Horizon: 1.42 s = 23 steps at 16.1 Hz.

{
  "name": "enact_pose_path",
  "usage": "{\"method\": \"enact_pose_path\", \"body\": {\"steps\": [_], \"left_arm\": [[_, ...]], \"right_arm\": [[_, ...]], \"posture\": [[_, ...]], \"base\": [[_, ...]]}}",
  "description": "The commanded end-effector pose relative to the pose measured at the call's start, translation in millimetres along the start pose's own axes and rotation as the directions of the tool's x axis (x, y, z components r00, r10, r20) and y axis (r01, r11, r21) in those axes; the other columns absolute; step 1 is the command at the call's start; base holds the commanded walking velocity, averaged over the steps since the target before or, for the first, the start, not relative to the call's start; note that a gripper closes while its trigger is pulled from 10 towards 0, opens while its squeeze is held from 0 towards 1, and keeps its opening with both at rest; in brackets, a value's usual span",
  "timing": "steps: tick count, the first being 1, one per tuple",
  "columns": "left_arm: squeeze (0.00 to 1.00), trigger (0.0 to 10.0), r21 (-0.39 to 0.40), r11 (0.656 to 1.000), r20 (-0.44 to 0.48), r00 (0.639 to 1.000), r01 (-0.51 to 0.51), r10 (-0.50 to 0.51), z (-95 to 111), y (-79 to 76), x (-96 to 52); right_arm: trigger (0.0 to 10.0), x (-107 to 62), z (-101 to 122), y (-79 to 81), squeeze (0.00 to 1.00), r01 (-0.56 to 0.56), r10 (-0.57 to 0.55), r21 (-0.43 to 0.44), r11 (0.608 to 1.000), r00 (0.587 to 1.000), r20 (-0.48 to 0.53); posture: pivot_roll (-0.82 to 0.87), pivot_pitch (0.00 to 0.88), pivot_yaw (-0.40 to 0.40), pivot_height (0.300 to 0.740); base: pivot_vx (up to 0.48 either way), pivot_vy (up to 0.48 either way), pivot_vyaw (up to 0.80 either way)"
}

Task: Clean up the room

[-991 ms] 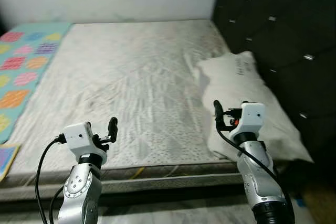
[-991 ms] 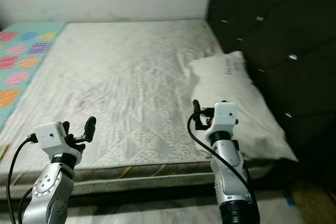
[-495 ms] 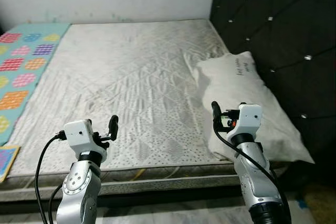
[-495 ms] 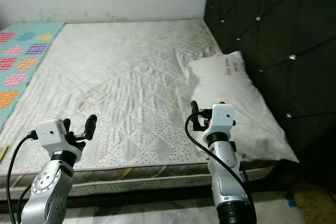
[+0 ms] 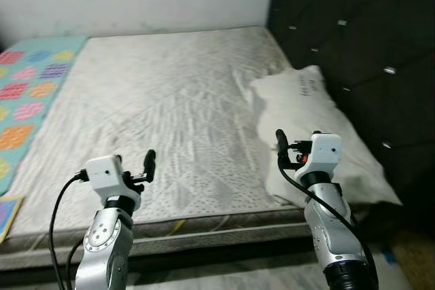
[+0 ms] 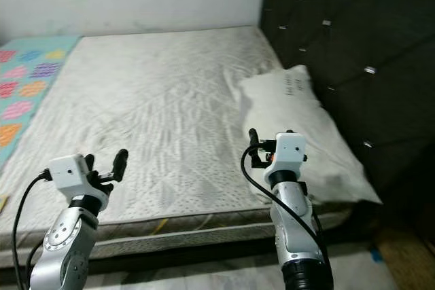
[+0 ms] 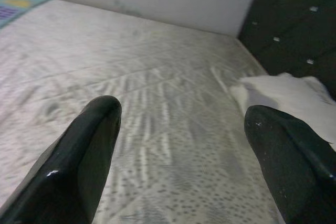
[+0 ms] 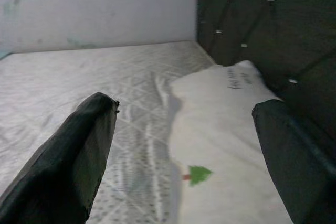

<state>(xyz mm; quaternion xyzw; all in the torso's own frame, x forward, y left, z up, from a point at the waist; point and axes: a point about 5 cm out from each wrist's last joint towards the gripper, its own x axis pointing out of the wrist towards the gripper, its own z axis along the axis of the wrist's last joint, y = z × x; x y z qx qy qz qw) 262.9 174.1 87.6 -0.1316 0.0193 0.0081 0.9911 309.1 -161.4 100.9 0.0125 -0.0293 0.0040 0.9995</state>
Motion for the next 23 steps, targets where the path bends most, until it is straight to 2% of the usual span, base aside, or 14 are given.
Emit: {"method": "enact_pose_path", "body": {"steps": [1, 11, 23], "left_arm": [[0.00, 10.0, 0.001, 1.000, 0.003, 1.000, 0.004, -0.004, 2.1, 0.9, 1.1], [0.00, 10.0, -0.005, 1.000, 0.000, 1.000, 0.017, -0.017, 0.7, -2.1, 1.8], [0.00, 10.0, -0.005, 1.000, 0.000, 1.000, 0.029, -0.029, 0.2, -3.9, 2.9]], "right_arm": [[10.0, 0.5, -1.2, 1.3, 0.00, 0.003, -0.003, 0.002, 1.000, 1.000, -0.003], [10.0, 0.0, -1.8, -0.6, 0.00, 0.008, -0.008, -0.007, 1.000, 1.000, -0.005], [10.0, -0.1, -1.7, -2.6, 0.00, 0.016, -0.016, -0.012, 1.000, 1.000, -0.002]], "posture": [[-0.03, 0.024, 0.069, 0.740], [-0.04, 0.027, 0.073, 0.740], [-0.05, 0.028, 0.077, 0.740]], "base": [[0.000, 0.277, -0.49], [0.000, 0.053, -0.08], [0.000, 0.284, 0.00]]}}
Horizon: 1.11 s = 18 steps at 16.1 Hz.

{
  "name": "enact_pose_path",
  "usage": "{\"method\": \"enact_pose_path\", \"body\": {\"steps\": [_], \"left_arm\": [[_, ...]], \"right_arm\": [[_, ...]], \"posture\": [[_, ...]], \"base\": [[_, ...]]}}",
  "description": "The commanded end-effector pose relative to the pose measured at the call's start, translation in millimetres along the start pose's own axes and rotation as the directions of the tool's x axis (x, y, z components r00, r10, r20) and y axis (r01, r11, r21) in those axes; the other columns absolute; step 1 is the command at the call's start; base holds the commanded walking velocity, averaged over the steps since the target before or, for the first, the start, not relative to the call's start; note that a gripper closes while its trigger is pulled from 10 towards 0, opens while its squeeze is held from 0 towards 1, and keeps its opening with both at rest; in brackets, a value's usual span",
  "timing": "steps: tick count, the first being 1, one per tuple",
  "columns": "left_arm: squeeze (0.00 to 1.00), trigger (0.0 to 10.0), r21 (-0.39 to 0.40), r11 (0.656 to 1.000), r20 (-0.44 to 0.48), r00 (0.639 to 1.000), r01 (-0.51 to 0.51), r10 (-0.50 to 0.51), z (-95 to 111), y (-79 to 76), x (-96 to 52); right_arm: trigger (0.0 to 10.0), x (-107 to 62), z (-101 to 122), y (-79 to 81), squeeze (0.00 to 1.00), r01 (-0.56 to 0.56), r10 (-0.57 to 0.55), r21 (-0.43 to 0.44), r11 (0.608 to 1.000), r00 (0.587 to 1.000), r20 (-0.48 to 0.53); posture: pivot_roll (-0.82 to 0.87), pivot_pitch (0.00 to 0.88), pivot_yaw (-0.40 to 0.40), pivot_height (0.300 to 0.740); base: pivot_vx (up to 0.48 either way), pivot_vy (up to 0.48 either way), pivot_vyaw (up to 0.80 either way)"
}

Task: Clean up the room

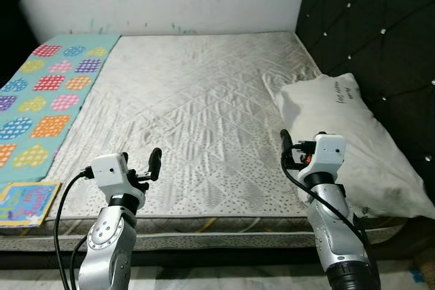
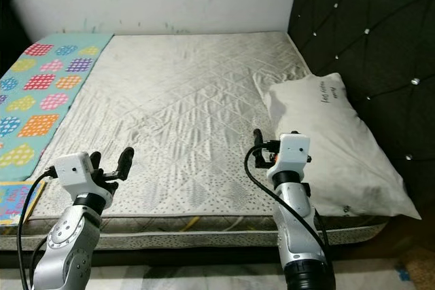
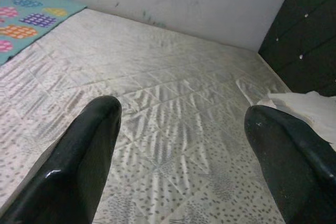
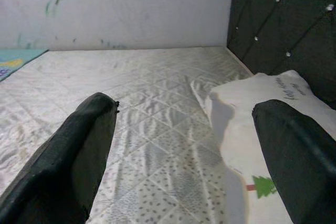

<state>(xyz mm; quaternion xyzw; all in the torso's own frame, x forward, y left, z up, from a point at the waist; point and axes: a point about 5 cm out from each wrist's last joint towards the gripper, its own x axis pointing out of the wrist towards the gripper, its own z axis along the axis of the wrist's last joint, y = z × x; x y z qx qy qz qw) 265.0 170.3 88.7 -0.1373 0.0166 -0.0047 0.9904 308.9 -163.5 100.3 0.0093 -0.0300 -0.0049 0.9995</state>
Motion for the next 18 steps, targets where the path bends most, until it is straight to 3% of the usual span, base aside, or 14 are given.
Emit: {"method": "enact_pose_path", "body": {"steps": [1, 18], "left_arm": [[0.00, 10.0, 0.006, 1.000, -0.002, 1.000, 0.003, -0.003, 0.0, 0.1, 1.0], [0.00, 10.0, 0.011, 1.000, 0.002, 1.000, 0.012, -0.012, -0.3, -1.2, 1.8]], "right_arm": [[10.0, 0.2, -1.1, -0.5, 0.00, -0.002, 0.002, -0.005, 1.000, 1.000, -0.003], [10.0, 0.3, -0.8, -3.3, 0.00, 0.000, 0.000, -0.018, 1.000, 1.000, -0.001]], "posture": [[-0.05, 0.028, 0.077, 0.740], [-0.05, 0.026, 0.077, 0.740]], "base": [[0.000, 0.307, 0.00], [0.000, 0.376, 0.00]]}}
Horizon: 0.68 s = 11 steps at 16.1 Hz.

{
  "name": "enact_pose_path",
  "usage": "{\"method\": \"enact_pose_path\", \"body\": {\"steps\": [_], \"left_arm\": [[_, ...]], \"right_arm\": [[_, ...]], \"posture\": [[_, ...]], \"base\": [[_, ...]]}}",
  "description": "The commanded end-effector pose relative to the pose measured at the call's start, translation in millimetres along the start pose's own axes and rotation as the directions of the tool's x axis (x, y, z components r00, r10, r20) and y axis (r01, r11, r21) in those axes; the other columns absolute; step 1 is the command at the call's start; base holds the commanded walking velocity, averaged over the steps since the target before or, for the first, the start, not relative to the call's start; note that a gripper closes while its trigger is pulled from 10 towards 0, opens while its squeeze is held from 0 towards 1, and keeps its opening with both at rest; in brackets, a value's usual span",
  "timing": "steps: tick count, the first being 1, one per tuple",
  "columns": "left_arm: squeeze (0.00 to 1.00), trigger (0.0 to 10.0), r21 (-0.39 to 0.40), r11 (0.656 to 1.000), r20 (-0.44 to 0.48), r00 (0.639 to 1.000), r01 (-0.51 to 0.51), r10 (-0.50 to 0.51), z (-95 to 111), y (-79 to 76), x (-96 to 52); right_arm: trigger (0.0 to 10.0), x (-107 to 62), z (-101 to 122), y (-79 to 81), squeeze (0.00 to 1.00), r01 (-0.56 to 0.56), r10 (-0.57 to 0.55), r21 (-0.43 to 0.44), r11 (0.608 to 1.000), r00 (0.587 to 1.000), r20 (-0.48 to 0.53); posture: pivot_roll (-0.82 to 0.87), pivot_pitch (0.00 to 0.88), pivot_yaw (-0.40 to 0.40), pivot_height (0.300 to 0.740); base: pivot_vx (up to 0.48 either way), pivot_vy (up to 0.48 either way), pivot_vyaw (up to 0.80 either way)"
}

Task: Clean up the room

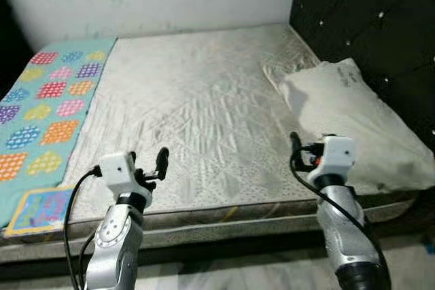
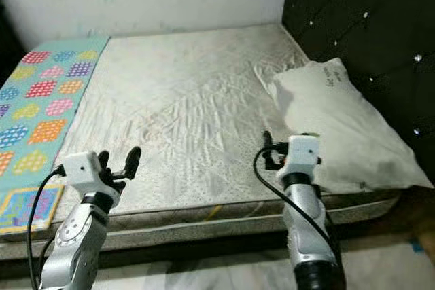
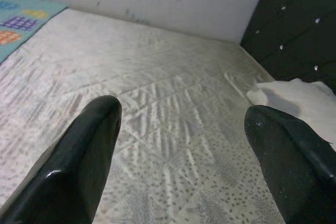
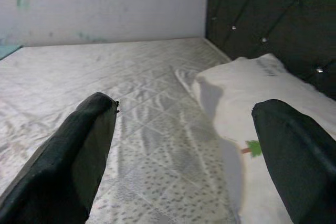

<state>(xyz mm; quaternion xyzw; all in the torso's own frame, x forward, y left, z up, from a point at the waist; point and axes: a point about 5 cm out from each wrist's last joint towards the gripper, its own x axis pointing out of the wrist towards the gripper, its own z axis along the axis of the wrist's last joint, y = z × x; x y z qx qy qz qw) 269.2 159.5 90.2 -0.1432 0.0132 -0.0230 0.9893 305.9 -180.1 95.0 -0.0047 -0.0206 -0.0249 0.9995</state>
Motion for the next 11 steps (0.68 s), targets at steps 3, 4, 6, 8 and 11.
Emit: {"method": "enact_pose_path", "body": {"steps": [3, 4, 6, 8, 11], "left_arm": [[0.00, 10.0, 0.029, 0.999, 0.012, 1.000, -0.016, 0.015, 2.4, 8.3, -2.4], [0.00, 10.0, 0.026, 1.000, 0.012, 1.000, -0.012, 0.012, 2.7, 8.0, -2.4], [0.00, 10.0, 0.014, 1.000, 0.012, 1.000, 0.009, -0.009, 2.8, 6.4, -2.8], [0.00, 10.0, 0.000, 1.000, 0.017, 1.000, 0.026, -0.026, 3.3, 4.9, -3.6], [0.00, 10.0, -0.006, 0.999, 0.023, 0.999, 0.039, -0.039, 4.2, 4.3, -3.7]], "right_arm": [[10.0, 3.3, 4.6, 13.3, 0.00, -0.041, 0.041, 0.008, 0.999, 0.999, 0.020], [10.0, 3.5, 4.5, 13.2, 0.00, -0.042, 0.042, 0.007, 0.999, 0.999, 0.020], [10.0, 3.7, 4.7, 13.1, 0.00, -0.042, 0.042, 0.005, 0.999, 0.999, 0.022], [10.0, 3.8, 4.7, 13.3, 0.00, -0.042, 0.042, 0.004, 0.999, 0.999, 0.022], [10.0, 3.6, 4.7, 13.7, 0.00, -0.043, 0.043, 0.002, 0.999, 0.999, 0.024]], "posture": [[-0.05, 0.026, 0.077, 0.740], [-0.05, 0.024, 0.076, 0.740], [-0.05, 0.024, 0.076, 0.740], [-0.05, 0.023, 0.078, 0.740], [-0.06, 0.023, 0.079, 0.740]], "base": [[0.000, 0.094, 0.00], [0.000, 0.000, 0.00], [0.000, 0.000, 0.00], [0.000, 0.000, 0.00], [0.000, 0.000, 0.00]]}}
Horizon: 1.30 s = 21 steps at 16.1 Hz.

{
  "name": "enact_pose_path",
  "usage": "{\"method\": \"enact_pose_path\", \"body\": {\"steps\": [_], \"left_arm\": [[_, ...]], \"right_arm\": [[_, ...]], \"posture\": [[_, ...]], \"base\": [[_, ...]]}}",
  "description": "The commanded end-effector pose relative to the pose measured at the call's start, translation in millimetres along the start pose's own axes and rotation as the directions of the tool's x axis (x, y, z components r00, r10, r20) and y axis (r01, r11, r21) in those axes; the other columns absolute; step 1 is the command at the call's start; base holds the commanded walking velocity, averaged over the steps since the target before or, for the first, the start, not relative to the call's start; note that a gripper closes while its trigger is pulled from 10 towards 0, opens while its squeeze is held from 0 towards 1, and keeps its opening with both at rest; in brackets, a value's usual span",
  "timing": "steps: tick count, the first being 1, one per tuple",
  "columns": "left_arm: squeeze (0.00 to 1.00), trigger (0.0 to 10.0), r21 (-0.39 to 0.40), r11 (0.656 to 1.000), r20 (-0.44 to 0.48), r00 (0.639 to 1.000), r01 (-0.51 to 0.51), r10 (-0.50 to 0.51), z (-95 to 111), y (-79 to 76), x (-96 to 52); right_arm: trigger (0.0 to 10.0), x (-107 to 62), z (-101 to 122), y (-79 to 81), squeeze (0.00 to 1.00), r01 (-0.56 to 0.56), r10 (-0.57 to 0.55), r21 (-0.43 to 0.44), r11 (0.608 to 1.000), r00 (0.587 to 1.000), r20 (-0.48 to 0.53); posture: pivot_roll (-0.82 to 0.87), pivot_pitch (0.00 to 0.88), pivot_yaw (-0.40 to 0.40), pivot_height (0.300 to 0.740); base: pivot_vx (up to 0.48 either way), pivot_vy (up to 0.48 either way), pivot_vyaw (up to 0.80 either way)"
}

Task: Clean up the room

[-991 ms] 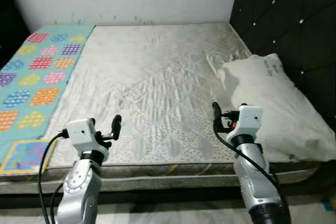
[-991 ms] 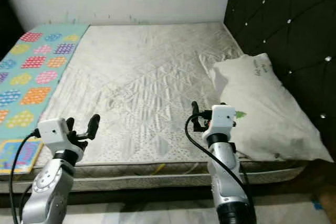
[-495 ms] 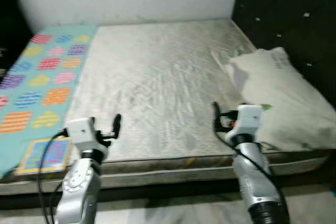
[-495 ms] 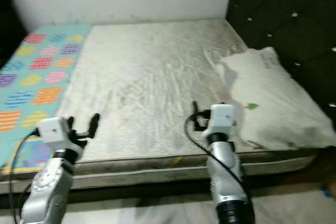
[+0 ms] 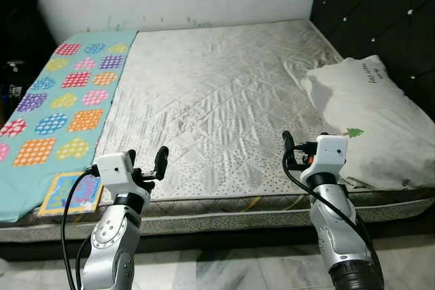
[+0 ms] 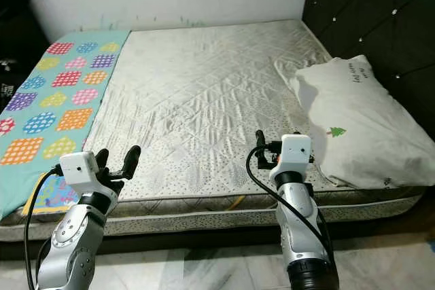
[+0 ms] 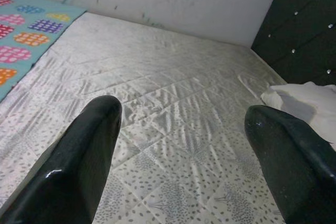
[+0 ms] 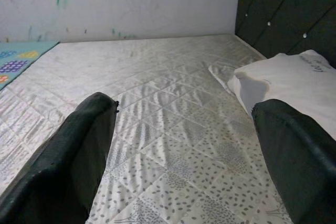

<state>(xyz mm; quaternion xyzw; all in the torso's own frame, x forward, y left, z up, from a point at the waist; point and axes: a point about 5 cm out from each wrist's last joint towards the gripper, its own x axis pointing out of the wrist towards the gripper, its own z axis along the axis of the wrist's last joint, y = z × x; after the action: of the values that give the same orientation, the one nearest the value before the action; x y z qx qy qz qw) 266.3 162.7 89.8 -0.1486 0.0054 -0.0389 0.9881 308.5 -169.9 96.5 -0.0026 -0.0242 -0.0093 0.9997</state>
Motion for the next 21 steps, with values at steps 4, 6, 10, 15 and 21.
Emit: {"method": "enact_pose_path", "body": {"steps": [4, 6, 10, 15, 21], "left_arm": [[0.00, 10.0, -0.016, 0.999, 0.022, 0.999, 0.033, -0.033, 4.5, -2.3, -0.9], [0.00, 10.0, -0.018, 0.999, 0.022, 0.999, 0.035, -0.035, 4.5, -2.5, -0.8], [0.00, 10.0, -0.019, 0.999, 0.020, 0.999, 0.038, -0.038, 4.3, -2.1, -0.2], [0.00, 10.0, -0.021, 1.000, 0.001, 1.000, 0.010, -0.010, 1.7, -1.1, 1.0], [0.00, 10.0, -0.031, 0.999, -0.002, 1.000, 0.008, -0.008, 1.5, -0.5, 1.5]], "right_arm": [[10.0, 1.6, 3.4, 2.7, 0.00, -0.010, 0.010, -0.001, 1.000, 1.000, 0.018], [10.0, 1.4, 3.3, 2.4, 0.00, -0.010, 0.010, -0.002, 1.000, 1.000, 0.017], [10.0, 1.6, 3.2, 2.7, 0.00, -0.008, 0.008, -0.002, 1.000, 1.000, 0.017], [10.0, 1.3, 2.4, 1.6, 0.00, -0.004, 0.004, -0.003, 1.000, 1.000, 0.016], [10.0, 1.5, 1.6, 0.6, 0.00, 0.001, -0.001, 0.000, 1.000, 1.000, 0.014]], "posture": [[-0.06, 0.024, 0.079, 0.740], [-0.06, 0.025, 0.079, 0.740], [-0.06, 0.025, 0.081, 0.740], [-0.06, 0.021, 0.083, 0.740], [-0.06, 0.020, 0.084, 0.740]], "base": [[0.301, 0.000, 0.00], [0.334, 0.000, 0.00], [0.332, 0.000, 0.00], [0.162, 0.000, 0.00], [0.000, 0.051, -0.23]]}}
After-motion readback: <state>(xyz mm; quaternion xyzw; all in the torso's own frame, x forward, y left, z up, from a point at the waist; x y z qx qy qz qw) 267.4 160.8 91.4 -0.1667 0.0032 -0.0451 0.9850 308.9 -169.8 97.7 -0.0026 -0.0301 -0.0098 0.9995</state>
